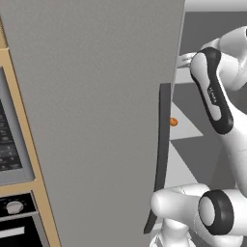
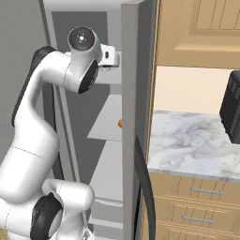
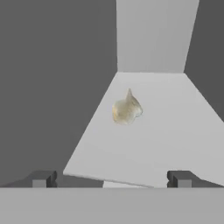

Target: Take the tangerine, pear, and garlic from the freezer and place them in the bowl on the counter.

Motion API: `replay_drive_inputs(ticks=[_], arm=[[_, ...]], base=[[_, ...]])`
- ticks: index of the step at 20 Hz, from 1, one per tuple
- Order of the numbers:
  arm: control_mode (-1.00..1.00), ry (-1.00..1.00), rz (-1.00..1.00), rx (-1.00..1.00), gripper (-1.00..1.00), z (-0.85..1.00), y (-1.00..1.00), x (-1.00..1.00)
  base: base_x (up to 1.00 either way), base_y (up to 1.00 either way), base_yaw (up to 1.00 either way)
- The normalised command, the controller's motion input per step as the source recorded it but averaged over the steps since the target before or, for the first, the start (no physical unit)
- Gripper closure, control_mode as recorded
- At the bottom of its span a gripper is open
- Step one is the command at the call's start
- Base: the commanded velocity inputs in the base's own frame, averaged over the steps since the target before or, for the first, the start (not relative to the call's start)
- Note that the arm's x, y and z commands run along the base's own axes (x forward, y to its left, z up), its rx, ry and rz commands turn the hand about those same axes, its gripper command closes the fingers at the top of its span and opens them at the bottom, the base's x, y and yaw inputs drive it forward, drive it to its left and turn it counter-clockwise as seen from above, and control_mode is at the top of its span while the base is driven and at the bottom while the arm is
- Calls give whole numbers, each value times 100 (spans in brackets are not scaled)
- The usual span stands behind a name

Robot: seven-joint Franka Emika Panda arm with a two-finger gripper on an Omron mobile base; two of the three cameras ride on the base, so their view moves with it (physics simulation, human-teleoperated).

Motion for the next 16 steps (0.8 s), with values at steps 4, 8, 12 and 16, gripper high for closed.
replay_drive_inputs(ticks=[4,8,12,16], arm=[[-100,3,24,0,-100,0,-1,33],[-100,2,19,-2,-100,-1,0,28],[-100,4,8,-10,-100,-3,0,28],[-100,1,2,-15,-100,0,11,13]], base=[[0,0,0],[0,0,0],[0,0,0],[0,0,0]])
